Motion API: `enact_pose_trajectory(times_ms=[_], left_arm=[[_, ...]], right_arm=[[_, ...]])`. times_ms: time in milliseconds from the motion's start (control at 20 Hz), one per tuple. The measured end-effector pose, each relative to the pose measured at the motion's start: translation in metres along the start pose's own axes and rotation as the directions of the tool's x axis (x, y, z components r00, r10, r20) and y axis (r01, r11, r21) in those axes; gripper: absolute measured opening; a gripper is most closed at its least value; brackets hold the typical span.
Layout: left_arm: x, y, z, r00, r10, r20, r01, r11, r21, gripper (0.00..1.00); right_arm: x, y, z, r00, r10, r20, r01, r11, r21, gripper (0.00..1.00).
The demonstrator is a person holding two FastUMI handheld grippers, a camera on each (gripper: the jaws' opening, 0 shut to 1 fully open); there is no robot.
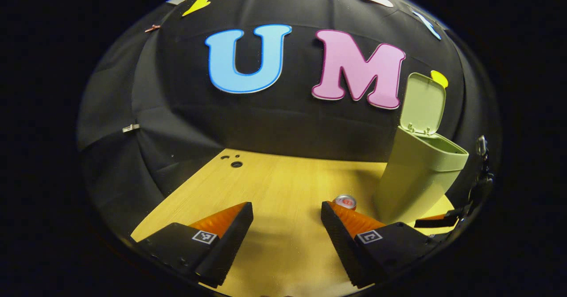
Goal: Press the lid of the desktop garbage bin to open it, pick up the crumpled paper on the desktop and throw it into the bin, then pick up the pop can on the desktop and drop it into the bin, and finally close the garbage bin lid.
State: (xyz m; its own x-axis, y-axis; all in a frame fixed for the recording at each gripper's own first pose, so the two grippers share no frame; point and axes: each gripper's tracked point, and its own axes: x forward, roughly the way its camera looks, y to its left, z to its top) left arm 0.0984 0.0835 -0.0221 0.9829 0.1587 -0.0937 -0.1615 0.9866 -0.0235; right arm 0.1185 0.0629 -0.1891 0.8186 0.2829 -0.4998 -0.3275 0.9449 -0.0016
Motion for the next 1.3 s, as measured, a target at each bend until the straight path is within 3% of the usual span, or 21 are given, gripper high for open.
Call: enact_pose_trajectory(times_ms=[350, 750, 1000, 1300], left_arm=[[-0.027, 0.057, -0.041, 0.991, 0.099, -0.085, -0.103, 0.994, -0.040, 0.99], [-0.052, 0.103, -0.055, 0.965, 0.219, -0.147, -0.229, 0.972, -0.054, 0.99], [-0.050, 0.106, -0.062, 0.952, 0.251, -0.175, -0.269, 0.959, -0.089, 0.99], [-0.042, 0.086, -0.061, 0.956, 0.234, -0.177, -0.249, 0.966, -0.068, 1.00]], right_arm=[[0.063, 0.037, 0.027, 1.000, 0.023, -0.003, -0.023, 0.998, -0.055, 0.99], [0.129, 0.041, 0.026, 0.999, -0.002, -0.047, -0.002, 0.996, -0.084, 0.99], [0.160, 0.035, 0.025, 0.998, -0.008, -0.065, 0.003, 0.997, -0.082, 0.99], [0.187, 0.031, 0.035, 0.998, -0.016, -0.061, 0.011, 0.997, -0.080, 1.00]])
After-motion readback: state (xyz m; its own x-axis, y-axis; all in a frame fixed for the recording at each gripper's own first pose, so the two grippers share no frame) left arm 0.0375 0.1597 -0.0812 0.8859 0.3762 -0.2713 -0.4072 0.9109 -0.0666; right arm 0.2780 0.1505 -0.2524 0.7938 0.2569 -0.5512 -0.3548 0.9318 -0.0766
